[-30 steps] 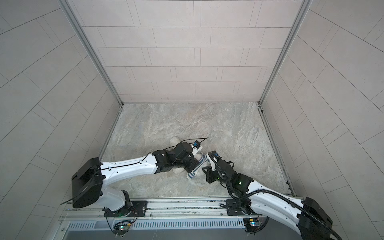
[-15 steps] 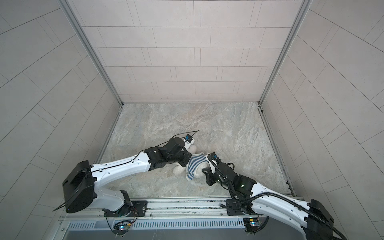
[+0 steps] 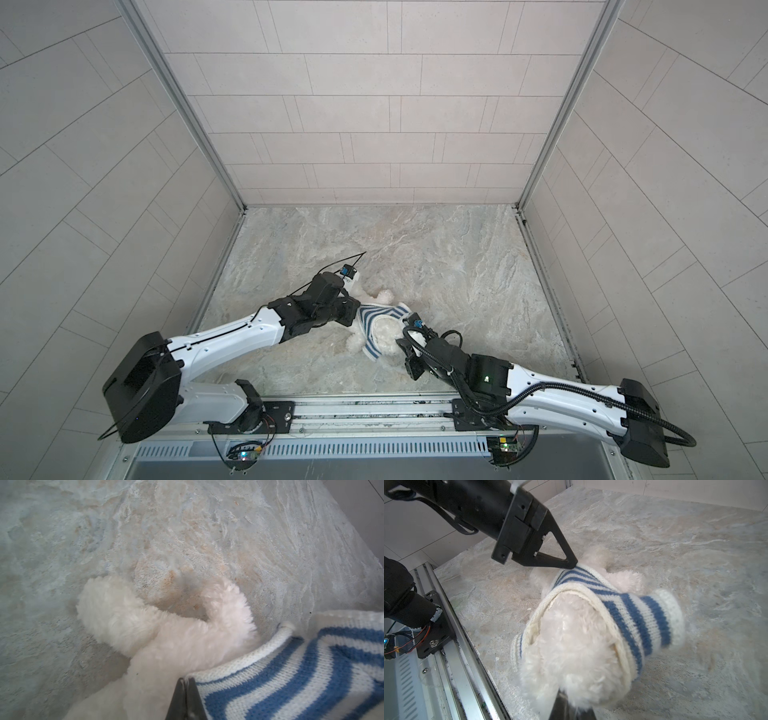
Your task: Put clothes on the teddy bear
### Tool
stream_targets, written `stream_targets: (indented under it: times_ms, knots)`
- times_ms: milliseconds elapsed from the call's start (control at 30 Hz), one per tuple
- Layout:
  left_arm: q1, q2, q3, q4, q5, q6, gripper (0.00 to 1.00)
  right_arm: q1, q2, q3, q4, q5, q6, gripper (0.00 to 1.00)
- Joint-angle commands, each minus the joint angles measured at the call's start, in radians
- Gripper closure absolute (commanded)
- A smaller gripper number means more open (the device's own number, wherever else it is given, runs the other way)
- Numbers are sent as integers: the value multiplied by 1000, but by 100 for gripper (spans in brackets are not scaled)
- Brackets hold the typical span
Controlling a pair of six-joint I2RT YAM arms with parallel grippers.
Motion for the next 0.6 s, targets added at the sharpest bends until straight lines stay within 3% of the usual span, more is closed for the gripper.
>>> stream_targets:
  times_ms: [0, 200, 267, 467, 567]
  knots:
    - [64, -36, -55, 4, -158, -28, 100, 28, -57, 24, -18, 53, -50, 100]
    - [111, -55, -93, 25, -186, -30, 100, 80, -82, 40, -6, 63, -105, 100]
    - [109, -49, -82, 30, -151, -25, 100, 106, -73, 53, 13, 64, -123, 100]
    - [-75, -58, -11, 56, 2, -53, 100, 159, 31, 146, 42, 114, -131, 100]
    - [-107, -109, -39, 90, 47, -123, 100, 160, 27, 175, 43, 184, -88, 100]
